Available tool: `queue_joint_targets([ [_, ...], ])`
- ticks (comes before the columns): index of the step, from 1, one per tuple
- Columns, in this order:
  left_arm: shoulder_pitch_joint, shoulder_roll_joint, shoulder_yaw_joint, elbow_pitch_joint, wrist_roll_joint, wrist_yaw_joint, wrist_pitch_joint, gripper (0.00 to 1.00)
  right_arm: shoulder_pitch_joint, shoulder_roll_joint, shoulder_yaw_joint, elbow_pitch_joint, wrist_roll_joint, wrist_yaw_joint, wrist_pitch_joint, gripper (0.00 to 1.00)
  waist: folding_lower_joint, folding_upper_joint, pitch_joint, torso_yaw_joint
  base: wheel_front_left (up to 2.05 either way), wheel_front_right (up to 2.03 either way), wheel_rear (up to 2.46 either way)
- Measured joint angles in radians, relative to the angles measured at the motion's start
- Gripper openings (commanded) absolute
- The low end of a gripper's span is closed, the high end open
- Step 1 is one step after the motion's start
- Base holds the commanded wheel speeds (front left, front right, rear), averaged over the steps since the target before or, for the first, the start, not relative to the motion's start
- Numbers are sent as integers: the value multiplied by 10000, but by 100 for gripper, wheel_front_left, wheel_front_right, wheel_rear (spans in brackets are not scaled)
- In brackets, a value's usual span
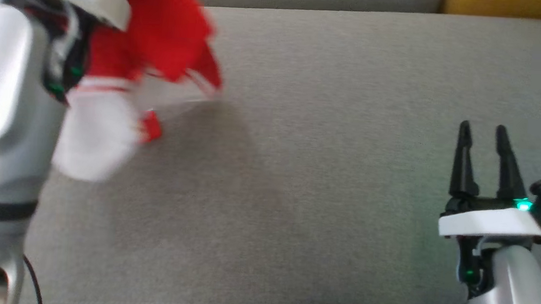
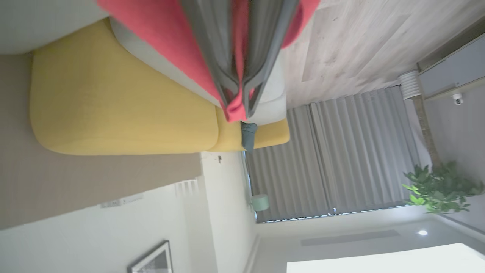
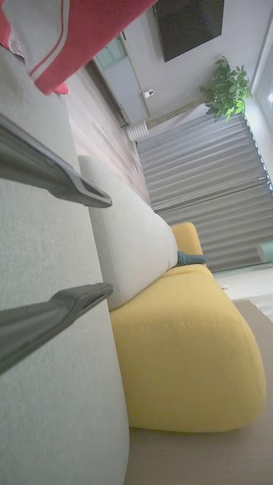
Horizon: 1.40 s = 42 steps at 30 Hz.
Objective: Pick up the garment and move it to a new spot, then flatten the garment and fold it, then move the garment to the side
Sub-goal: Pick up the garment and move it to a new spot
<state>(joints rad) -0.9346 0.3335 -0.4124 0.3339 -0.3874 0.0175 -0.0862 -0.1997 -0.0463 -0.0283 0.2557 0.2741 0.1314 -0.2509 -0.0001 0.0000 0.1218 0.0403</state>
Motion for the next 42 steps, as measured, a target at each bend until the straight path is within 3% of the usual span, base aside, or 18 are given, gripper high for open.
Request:
queue_joint_targets([
  [6, 482, -541, -472, -489, 176, 290, 247, 0, -164, 12, -405, -351, -132, 0, -2, 100, 0, 0, 86, -765, 0, 0, 0],
  [11, 551, -1530, -953, -318, 117, 535, 196, 0, -529, 8, -533, -686, -176, 0, -15, 100, 0, 0, 298, -1639, 0, 0, 0],
  [17, 337, -2792, -1352, 1024, -230, 709, -656, 0, -900, 8, -359, -819, 21, 0, -15, 100, 0, 0, 665, -2876, 0, 0, 0],
  [18, 245, -2892, -1488, 1227, -341, 708, -821, 100, -932, 6, -332, -817, 75, 0, -15, 100, 0, 0, 717, -3022, 0, 0, 0],
  [23, -88, -3030, -2504, 2194, -1085, 711, -1118, 100, -980, 6, -77, -759, 347, 0, -44, 100, 0, 0, 973, -3464, 0, 0, 0],
  [27, -85, -3033, -2959, 2681, -1561, 894, -1444, 100, -975, 8, -36, -755, 424, 0, -44, 100, 1, 0, 1028, -3269, 0, 0, 0],
  [34, 402, -2694, -2556, 3043, -1592, 884, -1636, 100, -916, 6, -77, -759, 192, 0, -44, 100, 1, 0, 795, -2228, 0, 0, 0],
  [42, 3742, -1398, -1478, 1164, -922, 871, -1666, 100, -157, 6, -92, -617, -136, 0, -44, 100, 1, 0, 158, -761, 0, 0, 0],
])
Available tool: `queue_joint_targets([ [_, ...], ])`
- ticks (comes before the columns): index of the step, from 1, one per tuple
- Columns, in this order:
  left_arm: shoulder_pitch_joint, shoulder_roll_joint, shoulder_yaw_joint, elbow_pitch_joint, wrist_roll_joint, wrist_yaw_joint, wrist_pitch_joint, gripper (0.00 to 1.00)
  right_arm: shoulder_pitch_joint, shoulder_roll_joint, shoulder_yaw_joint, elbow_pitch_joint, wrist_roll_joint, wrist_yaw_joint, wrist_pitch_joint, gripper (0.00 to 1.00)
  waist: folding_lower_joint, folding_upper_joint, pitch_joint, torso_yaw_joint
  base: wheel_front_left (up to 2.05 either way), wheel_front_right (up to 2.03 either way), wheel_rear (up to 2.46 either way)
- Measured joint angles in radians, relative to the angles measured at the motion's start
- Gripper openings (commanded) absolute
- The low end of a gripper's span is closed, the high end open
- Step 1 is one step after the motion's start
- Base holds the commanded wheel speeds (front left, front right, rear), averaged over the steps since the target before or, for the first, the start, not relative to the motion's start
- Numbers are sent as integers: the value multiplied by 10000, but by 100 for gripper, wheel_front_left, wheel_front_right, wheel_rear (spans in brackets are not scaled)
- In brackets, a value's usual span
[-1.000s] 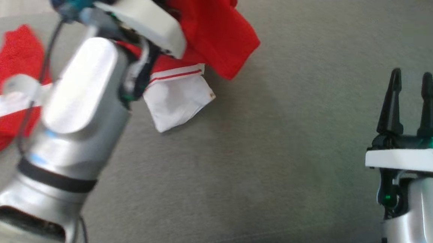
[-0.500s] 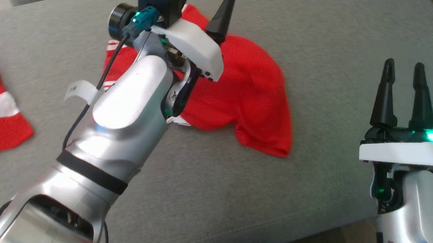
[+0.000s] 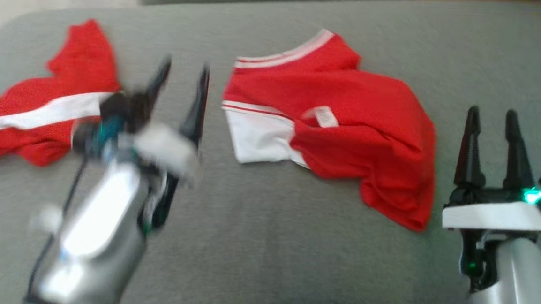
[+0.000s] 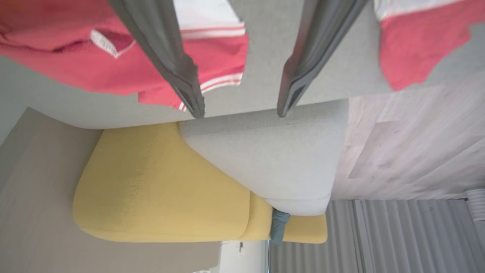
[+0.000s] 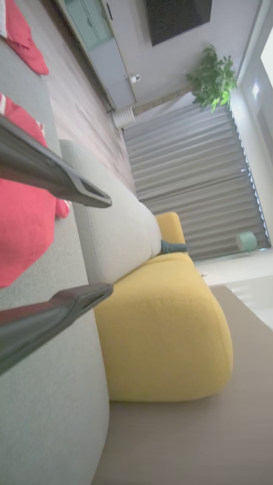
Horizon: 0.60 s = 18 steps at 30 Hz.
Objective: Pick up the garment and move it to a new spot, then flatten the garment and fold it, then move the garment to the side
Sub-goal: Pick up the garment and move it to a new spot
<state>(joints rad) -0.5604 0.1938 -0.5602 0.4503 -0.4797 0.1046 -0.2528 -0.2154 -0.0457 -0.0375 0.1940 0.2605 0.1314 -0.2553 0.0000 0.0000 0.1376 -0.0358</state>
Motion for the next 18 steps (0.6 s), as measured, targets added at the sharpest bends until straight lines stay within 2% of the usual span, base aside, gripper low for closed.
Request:
queue_joint_targets([
  [5, 2697, 38, 692, -1657, 407, 115, 2, 100, 433, 2, 136, 77, -36, 0, 0, 100, 0, 0, -549, 769, 0, 0, 0],
  [9, 4425, -360, 1453, -2836, 757, 151, 2, 100, 942, 4, 541, 182, 12, 0, 0, 100, 0, 0, -935, 1202, 0, 0, 0],
  [12, 5124, -719, 2021, -3513, 1243, 81, 2, 100, 1262, 4, 930, 226, 98, 0, 0, 100, -1, 0, -1134, 1358, 0, 0, 0],
  [18, 5590, -1137, 2911, -4126, 1891, -539, 0, 100, 1480, 2, 1323, 267, 230, 0, 0, 100, -1, 0, -1227, 1240, 0, 0, 0],
])
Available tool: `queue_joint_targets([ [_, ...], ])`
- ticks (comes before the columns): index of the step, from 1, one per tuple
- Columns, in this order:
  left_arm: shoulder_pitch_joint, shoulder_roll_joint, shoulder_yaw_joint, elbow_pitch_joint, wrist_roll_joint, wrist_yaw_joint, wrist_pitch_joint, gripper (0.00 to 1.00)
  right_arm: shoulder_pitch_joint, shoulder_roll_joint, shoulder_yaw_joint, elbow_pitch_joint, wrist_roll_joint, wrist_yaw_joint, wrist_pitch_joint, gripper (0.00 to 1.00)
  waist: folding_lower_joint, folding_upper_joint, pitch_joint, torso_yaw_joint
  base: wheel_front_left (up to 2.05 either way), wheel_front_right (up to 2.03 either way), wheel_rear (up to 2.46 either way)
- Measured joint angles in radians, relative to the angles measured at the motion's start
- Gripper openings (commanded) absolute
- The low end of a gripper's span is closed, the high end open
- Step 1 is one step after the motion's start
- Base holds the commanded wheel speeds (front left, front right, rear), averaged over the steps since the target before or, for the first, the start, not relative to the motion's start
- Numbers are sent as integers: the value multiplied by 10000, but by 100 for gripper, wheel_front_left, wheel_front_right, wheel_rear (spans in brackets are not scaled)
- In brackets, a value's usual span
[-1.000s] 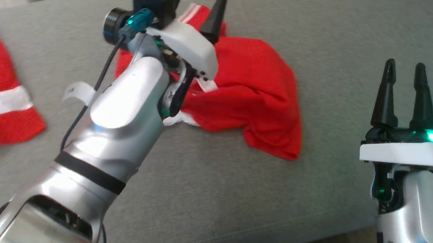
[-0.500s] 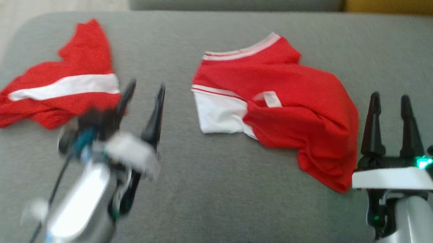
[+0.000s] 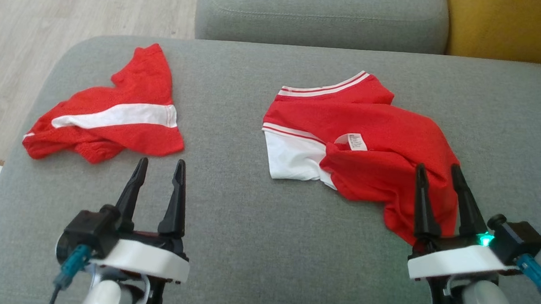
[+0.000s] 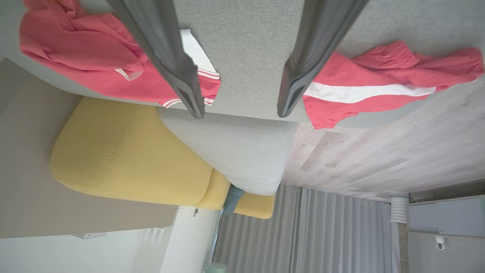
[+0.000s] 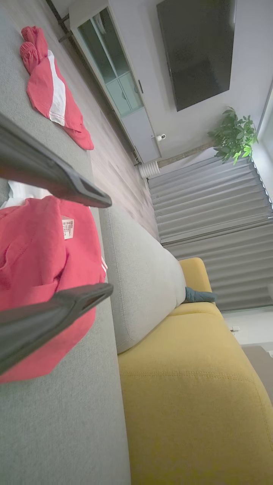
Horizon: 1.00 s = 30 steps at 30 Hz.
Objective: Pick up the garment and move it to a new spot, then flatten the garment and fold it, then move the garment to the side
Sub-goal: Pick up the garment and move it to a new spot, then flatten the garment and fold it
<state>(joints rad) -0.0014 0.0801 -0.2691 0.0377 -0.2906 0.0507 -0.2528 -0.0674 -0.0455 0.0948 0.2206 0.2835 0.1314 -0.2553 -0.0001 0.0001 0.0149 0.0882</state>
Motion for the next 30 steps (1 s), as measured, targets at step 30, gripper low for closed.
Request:
queue_joint_targets([
  [30, -603, -282, -604, 94, -403, -316, -2, 100, -2704, -802, 2970, 3254, -2884, 0, 1601, 100, 0, 0, 1288, 2289, 0, 0, 0],
])
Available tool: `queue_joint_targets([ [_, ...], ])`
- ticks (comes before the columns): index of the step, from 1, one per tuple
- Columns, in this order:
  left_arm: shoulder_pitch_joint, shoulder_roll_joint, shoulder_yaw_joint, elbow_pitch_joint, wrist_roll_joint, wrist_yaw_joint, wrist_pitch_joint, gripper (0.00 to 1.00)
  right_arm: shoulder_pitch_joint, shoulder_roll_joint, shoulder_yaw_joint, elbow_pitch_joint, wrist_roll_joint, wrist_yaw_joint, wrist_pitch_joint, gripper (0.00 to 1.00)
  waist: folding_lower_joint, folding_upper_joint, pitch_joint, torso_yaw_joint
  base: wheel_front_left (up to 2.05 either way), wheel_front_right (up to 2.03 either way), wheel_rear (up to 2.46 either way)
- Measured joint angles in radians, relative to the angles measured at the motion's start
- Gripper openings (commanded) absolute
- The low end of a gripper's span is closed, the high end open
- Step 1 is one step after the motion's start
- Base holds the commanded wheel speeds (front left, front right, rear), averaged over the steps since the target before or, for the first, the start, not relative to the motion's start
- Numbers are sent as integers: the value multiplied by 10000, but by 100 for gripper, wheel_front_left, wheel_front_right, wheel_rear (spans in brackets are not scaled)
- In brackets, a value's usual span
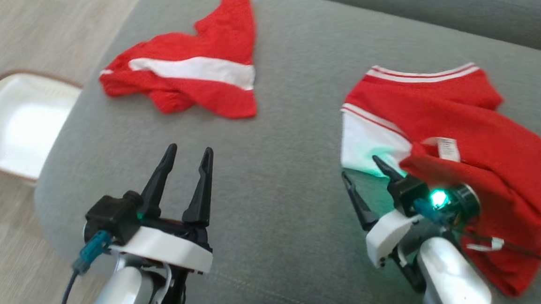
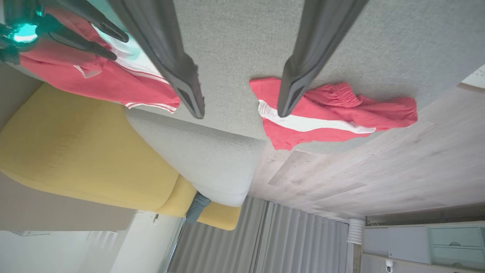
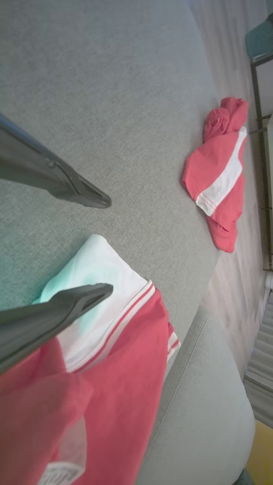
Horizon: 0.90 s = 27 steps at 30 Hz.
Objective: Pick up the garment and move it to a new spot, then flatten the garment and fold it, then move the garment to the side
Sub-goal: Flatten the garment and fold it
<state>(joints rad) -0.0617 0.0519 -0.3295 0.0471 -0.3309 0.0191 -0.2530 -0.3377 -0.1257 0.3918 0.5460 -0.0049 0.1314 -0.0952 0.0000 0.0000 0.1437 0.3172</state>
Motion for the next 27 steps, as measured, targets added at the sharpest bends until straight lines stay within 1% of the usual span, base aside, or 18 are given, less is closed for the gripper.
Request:
queue_joint_targets([
  [6, -63, -4, -194, 50, -188, 86, -8, 100, -827, -84, -213, 1227, -788, 0, 75, 100, 0, 0, 397, 566, 0, 0, 0],
  [13, -212, -13, -458, 52, -330, 169, -8, 100, -1378, -69, -629, 2378, -1455, 0, 178, 100, 0, 0, 738, 830, 0, 0, 0],
  [14, -277, -13, -456, 56, -339, 180, -8, 100, -1482, -50, -640, 2518, -1459, 0, 178, 74, 0, 0, 757, 837, 0, 0, 0],
  [15, -326, -15, -458, 56, -339, 192, -8, 100, -1593, -31, -610, 2638, -1461, 0, 176, 0, 0, 0, 762, 833, 0, 0, 0],
  [17, -384, -17, -458, 71, -339, 253, -8, 100, -1778, 29, -447, 2842, -1448, 0, 84, 0, 0, 0, 735, 802, 0, 0, 0],
  [18, -416, -19, -439, 123, -339, 253, -8, 100, -1843, 178, -284, 3005, -1262, 0, -136, 0, 0, 0, 663, 725, 0, 0, 0],
  [21, -419, -23, -414, 230, -339, 249, -8, 100, -1837, 274, 261, 3116, -698, 0, -483, 0, 1, 0, 485, 573, 0, 0, 0],
  [24, -414, -23, -364, 263, -330, 244, -8, 100, -1837, 399, 1133, 2953, -4, 0, -763, 0, 0, 0, 227, 402, 0, 0, 0],
  [25, -414, -23, -364, 263, -330, 244, -8, 100, -1837, 399, 1133, 2953, -4, 0, -763, 0, 0, 0, 227, 402, 0, 0, 0],
  [27, -399, -23, -270, 286, -330, 240, -8, 100, -1838, 462, 1954, 2506, 663, 0, -913, 0, 0, 0, 27, 273, 0, 0, 0],
])
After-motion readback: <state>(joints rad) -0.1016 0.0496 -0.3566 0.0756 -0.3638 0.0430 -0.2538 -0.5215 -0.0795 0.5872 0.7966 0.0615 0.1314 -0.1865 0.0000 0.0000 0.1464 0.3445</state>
